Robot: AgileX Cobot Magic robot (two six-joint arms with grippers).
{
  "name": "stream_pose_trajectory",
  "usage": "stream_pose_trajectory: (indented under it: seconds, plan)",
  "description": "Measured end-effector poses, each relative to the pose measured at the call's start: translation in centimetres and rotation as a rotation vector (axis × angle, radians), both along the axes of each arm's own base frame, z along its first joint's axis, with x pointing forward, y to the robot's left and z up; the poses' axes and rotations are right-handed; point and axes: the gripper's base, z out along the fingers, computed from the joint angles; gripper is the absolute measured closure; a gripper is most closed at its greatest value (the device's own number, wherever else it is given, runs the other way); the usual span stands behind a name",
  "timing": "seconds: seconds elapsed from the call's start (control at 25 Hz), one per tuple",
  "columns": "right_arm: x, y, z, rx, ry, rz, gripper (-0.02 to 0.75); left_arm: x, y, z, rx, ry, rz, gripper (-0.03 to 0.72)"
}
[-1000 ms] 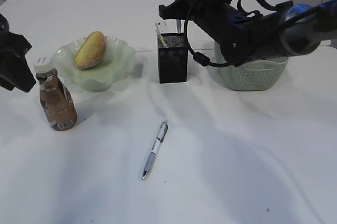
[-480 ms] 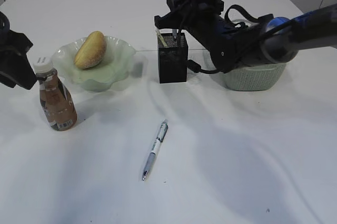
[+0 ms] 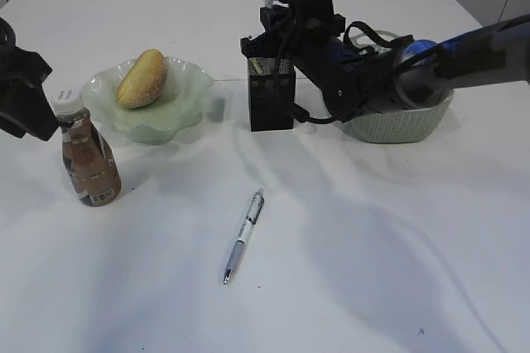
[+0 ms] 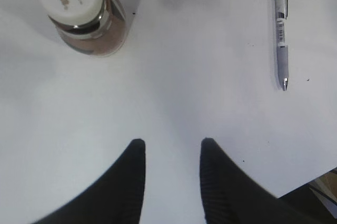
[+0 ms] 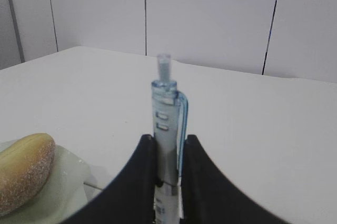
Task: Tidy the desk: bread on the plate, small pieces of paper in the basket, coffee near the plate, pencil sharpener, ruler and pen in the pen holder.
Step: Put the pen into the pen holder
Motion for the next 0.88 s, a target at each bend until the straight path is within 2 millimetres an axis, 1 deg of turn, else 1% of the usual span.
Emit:
stream_pose_trajectory:
  seconds: [0.08,0.2,0.4,0.88]
  plan:
    - [0.1,0.0,-0.7,-0.008,0.02,0.001,0.638,0.0,0.0,0.0,0.0,-0.002,0.0,0.445]
    - [0.2,-0.3,-1.1,-0.02,0.05,-0.005,0.638,0.0,0.0,0.0,-0.001,-0.004,0.001,0.445]
    - [0.4,-0.9,-1.2,-0.023,0.062,-0.014,0.638,0.1,0.0,0.0,-0.003,-0.016,0.004,0.445]
    - [0.4,-0.9,-1.9,-0.047,0.134,-0.01,0.638,0.2,0.0,0.0,-0.003,-0.018,0.004,0.445]
